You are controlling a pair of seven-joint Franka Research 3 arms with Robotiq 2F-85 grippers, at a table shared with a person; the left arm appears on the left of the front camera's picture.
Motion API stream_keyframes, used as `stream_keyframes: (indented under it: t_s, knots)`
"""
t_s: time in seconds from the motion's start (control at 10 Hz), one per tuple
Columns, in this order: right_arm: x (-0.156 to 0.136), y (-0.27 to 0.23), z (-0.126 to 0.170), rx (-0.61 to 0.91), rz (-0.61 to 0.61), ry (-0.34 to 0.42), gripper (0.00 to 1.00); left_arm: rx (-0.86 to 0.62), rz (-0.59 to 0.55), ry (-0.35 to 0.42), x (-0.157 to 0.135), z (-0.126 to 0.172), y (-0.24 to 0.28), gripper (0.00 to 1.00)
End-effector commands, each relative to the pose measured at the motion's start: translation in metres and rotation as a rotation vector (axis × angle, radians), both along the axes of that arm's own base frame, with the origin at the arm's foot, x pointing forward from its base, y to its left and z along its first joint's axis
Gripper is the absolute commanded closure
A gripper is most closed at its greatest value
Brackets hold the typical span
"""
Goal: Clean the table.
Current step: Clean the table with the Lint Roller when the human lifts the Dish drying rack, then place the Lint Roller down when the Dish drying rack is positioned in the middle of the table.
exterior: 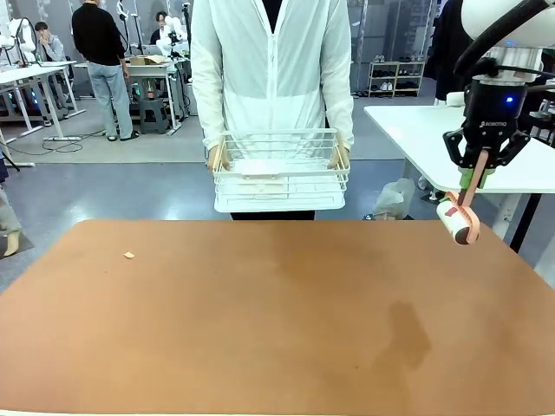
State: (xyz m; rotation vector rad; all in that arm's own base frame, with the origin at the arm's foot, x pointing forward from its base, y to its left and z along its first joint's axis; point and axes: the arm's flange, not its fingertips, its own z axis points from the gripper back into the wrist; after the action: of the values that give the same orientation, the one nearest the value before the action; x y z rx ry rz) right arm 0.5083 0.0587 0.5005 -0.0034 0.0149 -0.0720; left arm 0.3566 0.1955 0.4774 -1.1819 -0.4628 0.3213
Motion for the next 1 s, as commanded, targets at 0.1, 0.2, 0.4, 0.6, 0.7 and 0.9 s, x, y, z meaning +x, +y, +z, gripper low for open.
stream_keyframes:
  t_s: [0.1, 0.2, 0.4, 0.6, 0.7, 0.9]
  knots:
    - [0.0018, 0.0007, 0.0035, -0.012, -0.007, 0.010, 0.79, -0.019, -0.006, -0.018, -0.0017, 0.0018, 0.0016, 0.00]
    - [0.0018, 0.0007, 0.0035, -0.012, -0.007, 0.010, 0.79, -0.019, -0.006, -0.018, -0.0017, 0.0018, 0.0016, 0.00]
    - [0.0018, 0.0007, 0.0035, -0.012, -0.007, 0.010, 0.79, -0.019, -0.006, -0.018, -0.0017, 0.0018, 0.0016, 0.00]
    - [0.0018, 0.0007, 0.0035, -0.012, -0.007, 0.010, 0.79, -0.019, -0.006, -0.018, -0.0017, 0.0018, 0.0016, 0.00]
    - [0.0018, 0.0007, 0.0035, -0.012, -0.007, 0.010, 0.79, -0.019, -0.006, -0.018, -0.0017, 0.0018, 0.0016, 0.00]
    - [0.0018, 0.0007, 0.0035, -0.012, -0.007, 0.010, 0.79, -0.019, -0.006, -0.018, -0.0017, 0.0018, 0.0016, 0.00]
